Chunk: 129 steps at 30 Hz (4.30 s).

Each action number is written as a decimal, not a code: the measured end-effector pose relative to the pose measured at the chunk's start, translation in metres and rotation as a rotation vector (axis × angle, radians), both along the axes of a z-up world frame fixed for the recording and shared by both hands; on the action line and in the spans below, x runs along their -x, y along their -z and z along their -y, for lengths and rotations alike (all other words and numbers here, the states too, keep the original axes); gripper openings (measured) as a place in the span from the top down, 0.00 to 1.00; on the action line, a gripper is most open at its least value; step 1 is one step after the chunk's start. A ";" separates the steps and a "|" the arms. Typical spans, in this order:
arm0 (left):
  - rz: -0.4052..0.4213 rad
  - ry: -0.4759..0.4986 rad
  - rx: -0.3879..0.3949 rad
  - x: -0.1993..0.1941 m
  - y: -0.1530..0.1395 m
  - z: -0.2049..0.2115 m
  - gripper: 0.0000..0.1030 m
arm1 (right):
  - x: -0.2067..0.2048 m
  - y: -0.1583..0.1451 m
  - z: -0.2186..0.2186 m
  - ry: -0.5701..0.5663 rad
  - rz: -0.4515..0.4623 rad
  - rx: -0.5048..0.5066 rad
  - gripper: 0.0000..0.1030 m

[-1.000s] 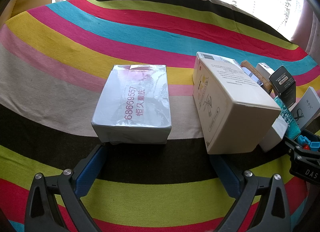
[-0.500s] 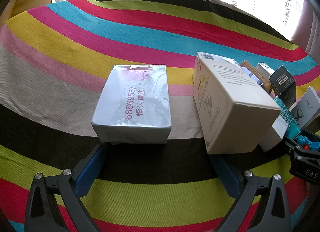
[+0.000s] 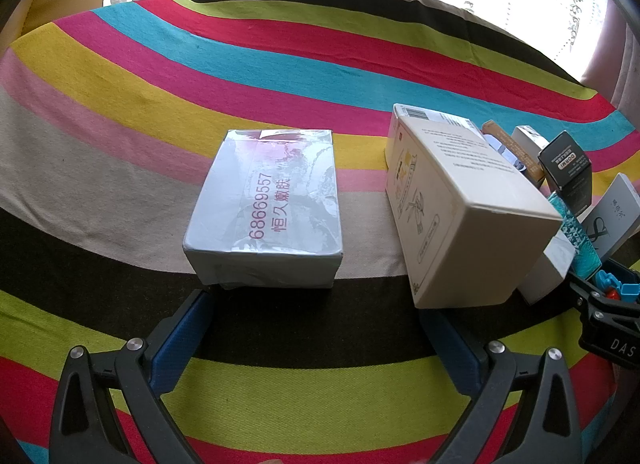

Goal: Organize rigid objects

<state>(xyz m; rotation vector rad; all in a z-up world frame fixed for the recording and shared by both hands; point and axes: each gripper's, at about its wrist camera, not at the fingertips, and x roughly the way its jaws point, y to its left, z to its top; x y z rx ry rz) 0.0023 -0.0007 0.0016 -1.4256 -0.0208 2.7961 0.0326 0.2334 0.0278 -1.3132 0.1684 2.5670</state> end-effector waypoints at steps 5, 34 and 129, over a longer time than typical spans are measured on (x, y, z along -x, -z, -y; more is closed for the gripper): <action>0.000 0.001 0.000 0.000 0.000 0.000 0.00 | 0.000 0.000 0.000 0.000 0.000 0.000 0.00; 0.131 0.254 0.019 -0.085 -0.017 0.050 0.07 | -0.112 -0.010 -0.034 -0.402 0.097 0.012 0.17; -0.195 0.335 -0.055 -0.278 -0.133 0.046 0.50 | -0.197 -0.097 0.155 -0.533 0.002 -0.016 0.64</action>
